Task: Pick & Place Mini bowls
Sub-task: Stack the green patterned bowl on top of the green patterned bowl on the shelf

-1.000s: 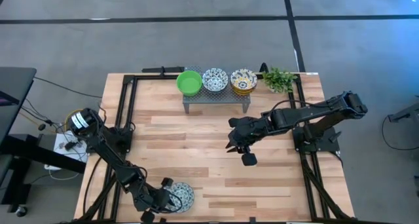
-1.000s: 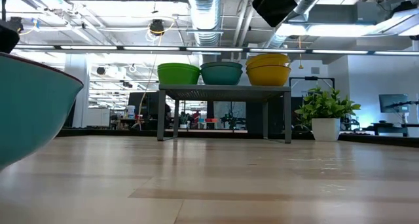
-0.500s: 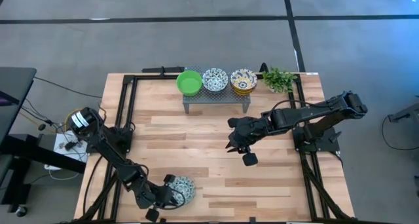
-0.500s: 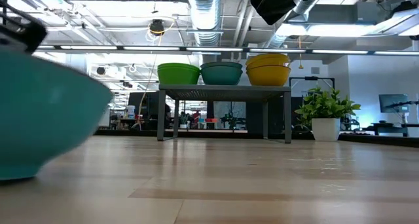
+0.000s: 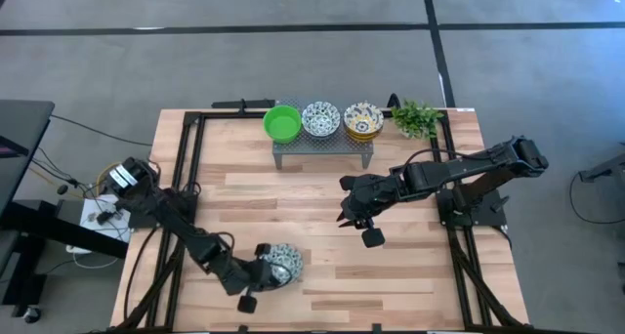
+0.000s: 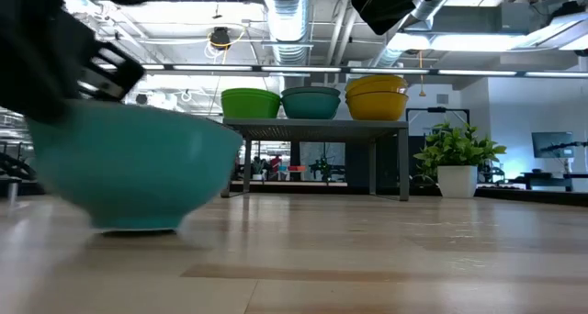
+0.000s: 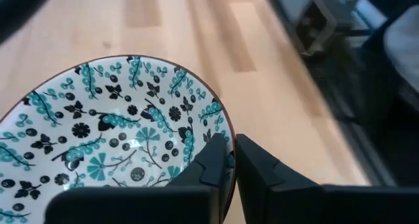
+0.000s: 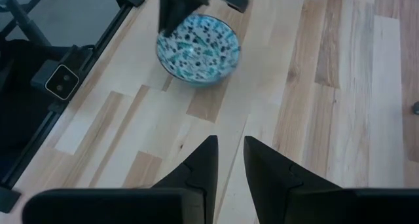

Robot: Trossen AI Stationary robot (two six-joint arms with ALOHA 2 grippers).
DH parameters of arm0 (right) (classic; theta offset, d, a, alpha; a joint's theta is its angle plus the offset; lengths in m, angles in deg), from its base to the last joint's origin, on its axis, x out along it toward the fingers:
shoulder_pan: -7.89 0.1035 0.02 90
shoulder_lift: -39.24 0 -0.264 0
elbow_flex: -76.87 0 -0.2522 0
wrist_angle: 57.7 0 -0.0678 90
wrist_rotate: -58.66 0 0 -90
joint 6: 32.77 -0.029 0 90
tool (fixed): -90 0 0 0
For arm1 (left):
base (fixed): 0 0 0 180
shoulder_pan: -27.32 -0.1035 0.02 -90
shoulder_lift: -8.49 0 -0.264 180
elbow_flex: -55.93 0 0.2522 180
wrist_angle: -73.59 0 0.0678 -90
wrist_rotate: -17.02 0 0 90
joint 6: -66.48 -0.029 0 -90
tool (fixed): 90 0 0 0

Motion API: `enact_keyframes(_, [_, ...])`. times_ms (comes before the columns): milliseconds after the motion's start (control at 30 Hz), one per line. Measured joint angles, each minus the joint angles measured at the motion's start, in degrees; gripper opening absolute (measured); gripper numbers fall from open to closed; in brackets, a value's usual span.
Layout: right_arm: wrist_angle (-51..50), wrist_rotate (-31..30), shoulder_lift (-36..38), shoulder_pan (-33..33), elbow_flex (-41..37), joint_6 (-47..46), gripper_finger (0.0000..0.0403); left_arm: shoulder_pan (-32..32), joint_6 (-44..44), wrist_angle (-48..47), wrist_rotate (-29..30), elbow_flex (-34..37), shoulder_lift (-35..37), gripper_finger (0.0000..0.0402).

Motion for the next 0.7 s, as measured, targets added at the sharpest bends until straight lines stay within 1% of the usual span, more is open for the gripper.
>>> enact_keyframes(100, [-0.11, 0.00, 0.00, 0.02, 0.00, 0.01, 0.0070, -2.65, -2.05, -0.46, -0.02, 0.06, -0.05, 0.0023])
enact_keyframes(267, [-0.44, 0.01, 0.00, 0.00, 0.00, 0.02, 0.0070, -6.83, -2.97, -0.40, -0.99, 0.07, -0.07, 0.0023])
enact_keyframes(467, [-3.43, 0.00, 0.00, 0.01, 0.00, 2.15, 0.0070, -9.17, -10.07, -0.88, -0.30, -1.29, 0.35, 0.0012])
enact_keyframes(600, [-4.74, -1.12, 0.68, -0.22, 0.02, 1.10, 0.0070, -11.57, -11.31, -1.09, -1.05, -2.29, 3.84, 0.0009])
enact_keyframes(700, [-8.28, -3.38, 1.85, -0.22, 0.02, 1.03, 0.0070, -13.02, -12.02, -1.64, -0.85, -2.29, 7.76, 0.0007])
